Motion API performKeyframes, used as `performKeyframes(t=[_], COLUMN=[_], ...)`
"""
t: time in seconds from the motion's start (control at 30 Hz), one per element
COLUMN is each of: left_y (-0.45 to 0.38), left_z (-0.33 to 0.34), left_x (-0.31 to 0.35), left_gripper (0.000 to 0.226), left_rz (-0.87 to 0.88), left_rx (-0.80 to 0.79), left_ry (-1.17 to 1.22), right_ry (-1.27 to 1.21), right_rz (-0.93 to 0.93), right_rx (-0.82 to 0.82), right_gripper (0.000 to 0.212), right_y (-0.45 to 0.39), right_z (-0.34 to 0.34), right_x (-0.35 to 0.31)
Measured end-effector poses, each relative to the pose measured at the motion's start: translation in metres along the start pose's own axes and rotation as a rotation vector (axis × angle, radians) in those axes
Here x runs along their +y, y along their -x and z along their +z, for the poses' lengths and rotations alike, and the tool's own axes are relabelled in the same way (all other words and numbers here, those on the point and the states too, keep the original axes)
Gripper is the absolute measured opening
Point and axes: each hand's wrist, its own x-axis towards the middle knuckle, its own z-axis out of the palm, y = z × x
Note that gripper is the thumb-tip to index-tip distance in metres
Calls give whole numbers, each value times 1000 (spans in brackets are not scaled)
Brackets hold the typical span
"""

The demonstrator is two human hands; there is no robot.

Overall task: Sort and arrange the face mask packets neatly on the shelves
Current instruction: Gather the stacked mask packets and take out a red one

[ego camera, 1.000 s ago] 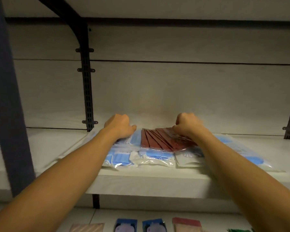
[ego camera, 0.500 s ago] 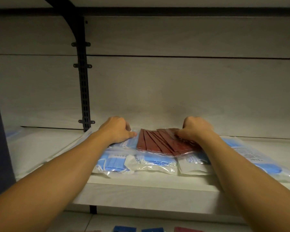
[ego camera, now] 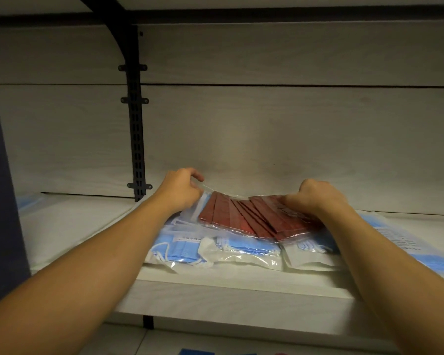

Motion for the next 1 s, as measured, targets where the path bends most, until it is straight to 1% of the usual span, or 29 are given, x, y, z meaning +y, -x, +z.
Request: performKeyframes(t=[0.07,0.2,0.3,0.37,0.43,0.57,0.63,0.7,0.8,0.87,0.9,0.93,1.0], left_y=[1,6,4,3,2,4,3,-2,-10,-10,-9,-8,-2], left_z=[-2,-2,-3,-5,-5,-6,-6,-5,-2,-2,-3,-5,-12], left_x=[0,3,3,3,3,2,2,0,-5,-3,-1,1,4], left_gripper=[21,43,44,38,33,36,34,34,37,40,41,41,40], left_rz=[-39,-77,-120,-117,-74,71,123,69,-152,-298,-352,-387,-431], left_rx=[-27,-112,-74,-21,26,104,154,162,139,103,64,20,-82], left_ry=[31,97,165,140,92,-30,1,95,334,623,791,903,904], right_ry=[-32,-68,-69,-80,-91,-131,-162,-197,-254,-300,-325,-354,-438], right_rz=[0,4,2,1,2,-9,-24,-31,-31,-37,-39,-39,-36], right_rx=[-14,-43,-35,-23,-20,-12,16,37,48,59,66,69,41], right_gripper=[42,36,35,34,37,38,35,31,26,24,24,23,22], right_y=[-1,0,-1,-4,-7,-16,-18,-20,-18,-17,-16,-15,-13], right_z=[0,-1,0,1,3,9,10,11,10,9,9,8,6], right_x=[0,0,0,1,3,5,5,5,4,2,1,0,-2])
